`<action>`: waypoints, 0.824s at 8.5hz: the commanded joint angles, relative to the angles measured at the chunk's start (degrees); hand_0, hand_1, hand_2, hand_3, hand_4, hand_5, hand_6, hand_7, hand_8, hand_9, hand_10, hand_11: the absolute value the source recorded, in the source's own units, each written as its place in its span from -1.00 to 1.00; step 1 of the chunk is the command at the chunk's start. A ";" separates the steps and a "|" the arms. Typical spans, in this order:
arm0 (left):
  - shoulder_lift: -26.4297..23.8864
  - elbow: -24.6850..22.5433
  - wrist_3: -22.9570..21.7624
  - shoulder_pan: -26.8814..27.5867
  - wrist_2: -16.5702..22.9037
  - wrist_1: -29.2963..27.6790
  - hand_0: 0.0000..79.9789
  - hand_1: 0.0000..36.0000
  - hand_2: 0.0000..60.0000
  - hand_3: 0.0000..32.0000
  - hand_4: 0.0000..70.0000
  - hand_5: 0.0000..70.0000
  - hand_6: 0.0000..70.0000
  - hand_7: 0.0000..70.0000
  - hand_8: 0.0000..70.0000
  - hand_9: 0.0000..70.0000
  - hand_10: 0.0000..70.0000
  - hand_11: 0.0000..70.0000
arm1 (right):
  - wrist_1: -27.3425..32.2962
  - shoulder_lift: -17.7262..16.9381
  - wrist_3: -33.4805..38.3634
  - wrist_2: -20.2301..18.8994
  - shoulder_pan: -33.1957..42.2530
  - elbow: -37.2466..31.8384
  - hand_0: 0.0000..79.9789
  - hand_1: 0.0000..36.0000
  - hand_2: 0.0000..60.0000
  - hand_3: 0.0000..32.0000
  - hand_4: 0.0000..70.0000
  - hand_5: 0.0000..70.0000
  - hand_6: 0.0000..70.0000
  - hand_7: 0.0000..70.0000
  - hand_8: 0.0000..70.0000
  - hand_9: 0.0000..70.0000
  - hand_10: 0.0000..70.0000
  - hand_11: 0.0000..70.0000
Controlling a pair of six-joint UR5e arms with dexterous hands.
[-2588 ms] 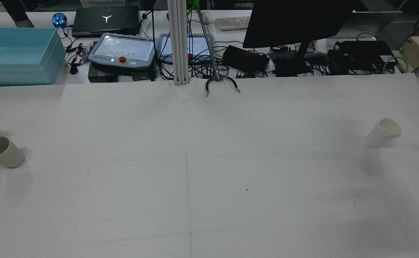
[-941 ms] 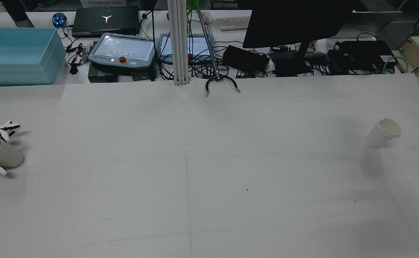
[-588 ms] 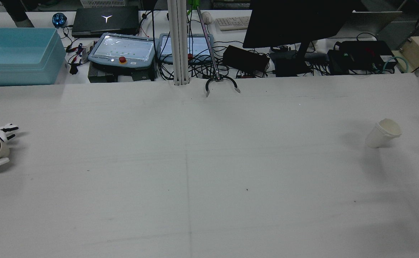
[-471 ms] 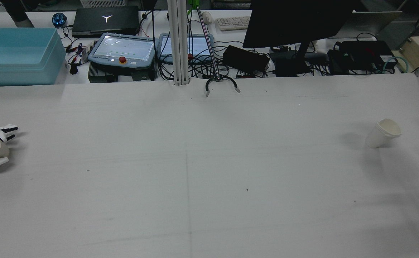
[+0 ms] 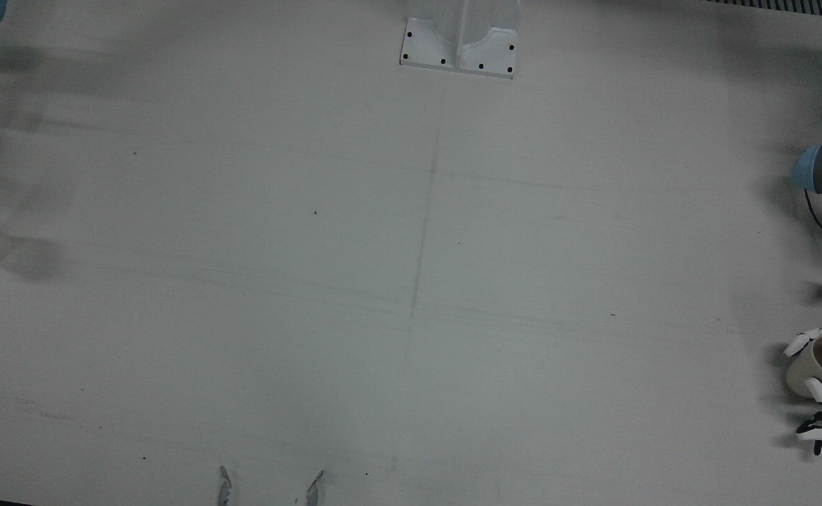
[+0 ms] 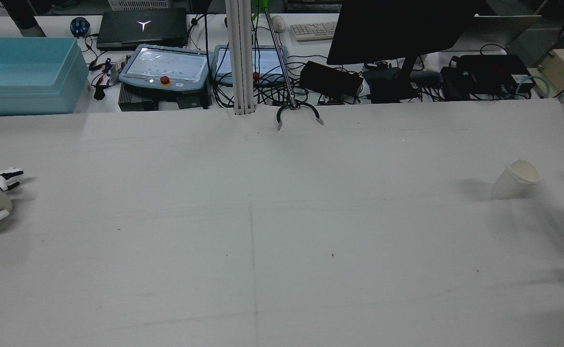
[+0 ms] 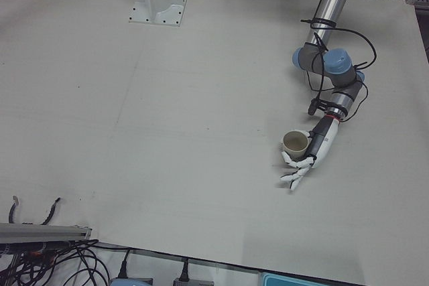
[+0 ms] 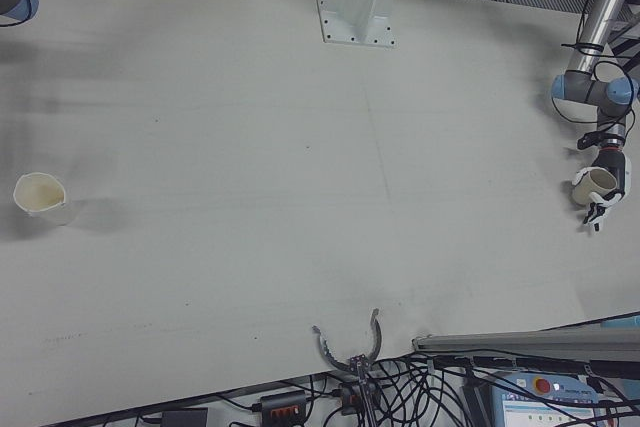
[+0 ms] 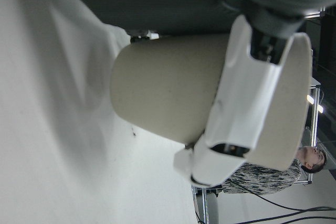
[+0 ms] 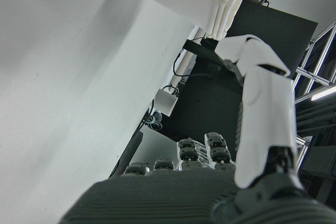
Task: Pour water
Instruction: 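Reach the right hand to the white paper cup and grasp it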
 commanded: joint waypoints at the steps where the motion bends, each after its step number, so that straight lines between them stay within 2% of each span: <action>1: 0.20 -0.39 -0.40 0.05 0.00 0.09 1.00 1.00 1.00 -1.00 0.85 1.00 -0.47 -0.43 -0.79 -0.86 -0.78 -0.57 | 0.65 3.61 -1.65 1.33 -7.96 -0.87 0.46 0.70 -0.05 -1.00 -0.92 -0.75 -0.68 -0.89 -0.94 -1.00 -1.00 -1.00; 3: 0.55 -0.30 -0.67 -0.03 0.00 -0.17 1.00 1.00 1.00 -1.00 0.85 1.00 -0.47 -0.43 -0.78 -0.85 -0.77 -0.57 | 0.65 3.79 -1.56 3.61 -10.96 -0.96 0.44 0.63 -0.12 -1.00 -0.93 -0.76 -0.69 -0.89 -0.97 -1.00 -1.00 -1.00; 5: 0.55 -0.30 -0.67 0.05 0.00 -0.26 1.00 1.00 1.00 -1.00 0.82 1.00 -0.47 -0.43 -0.78 -0.85 -0.77 -0.56 | 0.65 4.40 -1.47 6.32 -13.50 -0.96 0.41 0.56 -0.21 -1.00 -0.99 -0.77 -0.73 -0.98 -0.98 -1.00 -1.00 -1.00; 7: 0.55 -0.30 -0.67 0.05 0.00 -0.26 1.00 1.00 1.00 -1.00 0.83 1.00 -0.47 -0.43 -0.77 -0.85 -0.76 -0.55 | 0.56 5.63 -1.47 8.35 -15.09 -0.78 0.44 0.62 -0.16 -1.00 -0.93 -0.77 -0.70 -0.89 -0.97 -1.00 -1.00 -1.00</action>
